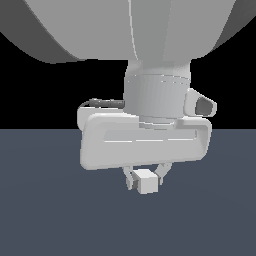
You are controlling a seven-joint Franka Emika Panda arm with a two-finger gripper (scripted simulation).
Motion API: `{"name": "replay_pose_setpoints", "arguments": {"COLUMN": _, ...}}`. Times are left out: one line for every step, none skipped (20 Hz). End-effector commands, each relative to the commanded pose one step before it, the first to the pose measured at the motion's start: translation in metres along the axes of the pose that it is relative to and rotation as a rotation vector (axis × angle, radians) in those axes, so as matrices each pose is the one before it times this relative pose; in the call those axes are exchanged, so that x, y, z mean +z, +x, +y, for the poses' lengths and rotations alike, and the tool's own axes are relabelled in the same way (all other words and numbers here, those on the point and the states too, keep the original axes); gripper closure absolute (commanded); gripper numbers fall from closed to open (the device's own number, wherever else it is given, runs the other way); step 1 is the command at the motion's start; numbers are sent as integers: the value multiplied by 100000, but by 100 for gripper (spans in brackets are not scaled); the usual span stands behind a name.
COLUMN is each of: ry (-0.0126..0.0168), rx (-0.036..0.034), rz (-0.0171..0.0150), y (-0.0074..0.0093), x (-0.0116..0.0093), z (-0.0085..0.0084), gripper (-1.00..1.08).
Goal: Plug the charger into the wall socket.
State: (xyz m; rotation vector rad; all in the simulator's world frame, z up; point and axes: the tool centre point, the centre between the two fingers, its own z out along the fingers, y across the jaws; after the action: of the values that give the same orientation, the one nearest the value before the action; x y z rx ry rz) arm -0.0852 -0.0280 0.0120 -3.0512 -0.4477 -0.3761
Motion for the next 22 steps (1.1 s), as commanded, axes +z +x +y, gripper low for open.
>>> {"name": "replay_pose_setpoints", "arguments": {"ry": -56, "rx": 179, "rz": 50, "y": 143, "x": -76, "z": -73, "gripper": 108}}
{"name": "replay_pose_setpoints", "arguments": {"ry": -29, "rx": 151, "rz": 10, "y": 125, "x": -60, "z": -89, "gripper": 108}}
{"name": "replay_pose_setpoints", "arguments": {"ry": -39, "rx": 203, "rz": 13, "y": 159, "x": -78, "z": -110, "gripper": 108}}
{"name": "replay_pose_setpoints", "arguments": {"ry": -49, "rx": 253, "rz": 15, "y": 192, "x": -95, "z": -130, "gripper": 108}}
{"name": "replay_pose_setpoints", "arguments": {"ry": -56, "rx": 287, "rz": 17, "y": 227, "x": -111, "z": -157, "gripper": 108}}
{"name": "replay_pose_setpoints", "arguments": {"ry": -65, "rx": 331, "rz": 19, "y": 260, "x": -127, "z": -179, "gripper": 108}}
{"name": "replay_pose_setpoints", "arguments": {"ry": -75, "rx": 377, "rz": 20, "y": 292, "x": -144, "z": -199, "gripper": 108}}
{"name": "replay_pose_setpoints", "arguments": {"ry": -83, "rx": 414, "rz": 21, "y": 325, "x": -159, "z": -222, "gripper": 108}}
{"name": "replay_pose_setpoints", "arguments": {"ry": -93, "rx": 453, "rz": 22, "y": 358, "x": -174, "z": -243, "gripper": 108}}
{"name": "replay_pose_setpoints", "arguments": {"ry": -103, "rx": 496, "rz": 23, "y": 390, "x": -190, "z": -262, "gripper": 108}}
{"name": "replay_pose_setpoints", "arguments": {"ry": -114, "rx": 536, "rz": 22, "y": 422, "x": -205, "z": -283, "gripper": 108}}
{"name": "replay_pose_setpoints", "arguments": {"ry": -126, "rx": 576, "rz": 22, "y": 454, "x": -220, "z": -303, "gripper": 108}}
{"name": "replay_pose_setpoints", "arguments": {"ry": -139, "rx": 621, "rz": 20, "y": 487, "x": -236, "z": -321, "gripper": 108}}
{"name": "replay_pose_setpoints", "arguments": {"ry": -152, "rx": 655, "rz": 18, "y": 521, "x": -251, "z": -344, "gripper": 108}}
{"name": "replay_pose_setpoints", "arguments": {"ry": -167, "rx": 698, "rz": 15, "y": 552, "x": -265, "z": -360, "gripper": 108}}
{"name": "replay_pose_setpoints", "arguments": {"ry": -182, "rx": 737, "rz": 11, "y": 583, "x": -279, "z": -376, "gripper": 108}}
{"name": "replay_pose_setpoints", "arguments": {"ry": -195, "rx": 766, "rz": 7, "y": 608, "x": -289, "z": -390, "gripper": 108}}
{"name": "replay_pose_setpoints", "arguments": {"ry": -197, "rx": 747, "rz": 2, "y": 594, "x": -281, "z": -379, "gripper": 108}}
{"name": "replay_pose_setpoints", "arguments": {"ry": -195, "rx": 721, "rz": -3, "y": 573, "x": -269, "z": -361, "gripper": 108}}
{"name": "replay_pose_setpoints", "arguments": {"ry": -192, "rx": 692, "rz": -6, "y": 552, "x": -257, "z": -346, "gripper": 108}}
{"name": "replay_pose_setpoints", "arguments": {"ry": -188, "rx": 664, "rz": -10, "y": 531, "x": -246, "z": -330, "gripper": 108}}
{"name": "replay_pose_setpoints", "arguments": {"ry": -184, "rx": 640, "rz": -12, "y": 509, "x": -234, "z": -312, "gripper": 108}}
